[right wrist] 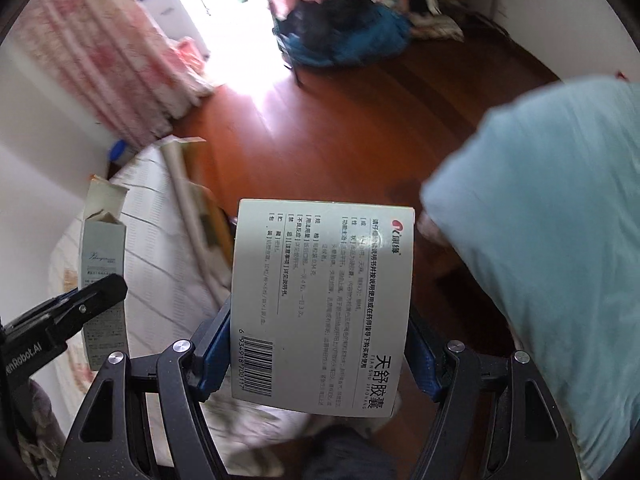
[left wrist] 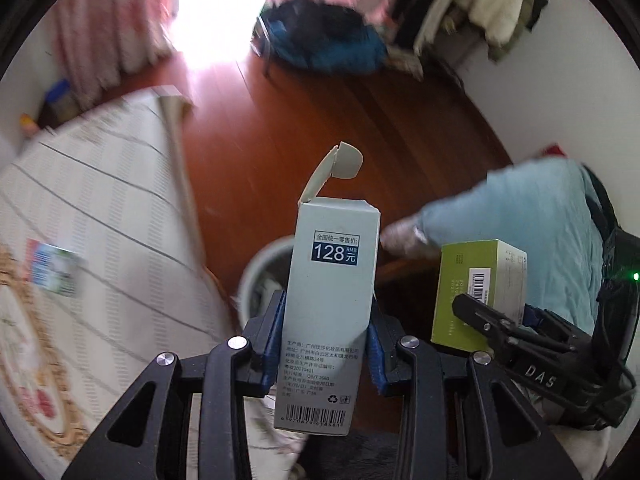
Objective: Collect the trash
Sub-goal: 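Carry both boxes over the white bin and open both grippers to drop them, then grasp the DHA Pure Milk carton with the right gripper while the left gripper grasps the clear plastic cup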
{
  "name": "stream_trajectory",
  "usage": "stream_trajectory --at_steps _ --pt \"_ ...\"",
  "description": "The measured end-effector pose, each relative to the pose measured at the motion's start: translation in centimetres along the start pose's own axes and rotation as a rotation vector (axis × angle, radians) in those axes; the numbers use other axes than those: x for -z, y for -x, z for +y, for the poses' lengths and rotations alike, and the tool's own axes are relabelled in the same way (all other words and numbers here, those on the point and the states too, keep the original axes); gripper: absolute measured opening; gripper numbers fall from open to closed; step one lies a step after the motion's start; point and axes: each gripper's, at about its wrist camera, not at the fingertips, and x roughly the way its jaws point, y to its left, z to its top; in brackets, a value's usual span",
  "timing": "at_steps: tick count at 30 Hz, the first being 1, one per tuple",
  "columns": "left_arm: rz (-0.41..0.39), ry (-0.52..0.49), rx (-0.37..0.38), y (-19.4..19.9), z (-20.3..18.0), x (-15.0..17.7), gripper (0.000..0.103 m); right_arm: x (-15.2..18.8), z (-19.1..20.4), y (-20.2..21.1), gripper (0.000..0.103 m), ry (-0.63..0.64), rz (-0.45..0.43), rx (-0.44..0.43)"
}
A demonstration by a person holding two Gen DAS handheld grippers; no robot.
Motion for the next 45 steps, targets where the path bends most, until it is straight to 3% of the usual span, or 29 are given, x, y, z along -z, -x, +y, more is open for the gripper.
stream_trajectory --at_steps 7,11,13,15,18,19,20,22,23,28,35,45 --pt "0.226 0.017 0.02 -9.8 0.0 -0.8 0.033 1.5 -4.5 -8.0 0.075 -0.057 0.126 0.0" --pt "0.271 0.038 0.004 -12.4 0.8 -1.7 0.037 1.8 -4.8 -11.4 0.075 -0.071 0.167 -0.012" --pt "0.273 0.047 0.001 -12.9 1.2 -2.1 0.068 2.0 -5.1 -12.7 0.076 -0.081 0.18 -0.016" --pt "0.26 0.063 0.005 -12.9 1.8 -2.4 0.081 2.0 -5.3 -13.5 0.076 -0.09 0.19 -0.027" --pt "0.247 0.075 -0.015 -12.8 2.3 -2.3 0.085 1.9 -5.5 -14.7 0.079 -0.097 0.198 -0.038" --pt "0.245 0.078 -0.026 -12.9 2.3 -2.0 0.099 1.8 -5.4 -15.1 0.079 -0.101 0.209 -0.048" --pt "0.24 0.079 -0.045 -12.7 2.6 -1.9 0.103 1.8 -5.3 -15.3 0.081 -0.103 0.215 -0.057" --pt "0.219 0.083 -0.07 -12.0 3.2 -1.6 0.103 1.6 -5.0 -15.6 0.099 -0.101 0.226 -0.062" --pt "0.207 0.088 -0.082 -11.5 3.4 -1.5 0.103 1.6 -4.9 -15.6 0.103 -0.1 0.225 -0.06" --pt "0.109 0.062 -0.186 -9.7 3.4 -0.5 0.103 1.9 -3.8 -15.2 0.103 -0.074 0.226 -0.041" --pt "0.083 0.016 -0.293 -8.8 2.2 2.2 0.103 3.5 -3.9 -13.2 0.103 -0.021 0.228 0.073" --pt "0.009 -0.017 -0.309 -4.2 0.3 5.0 0.103 5.7 -3.2 -8.0 0.103 0.001 0.171 0.103"
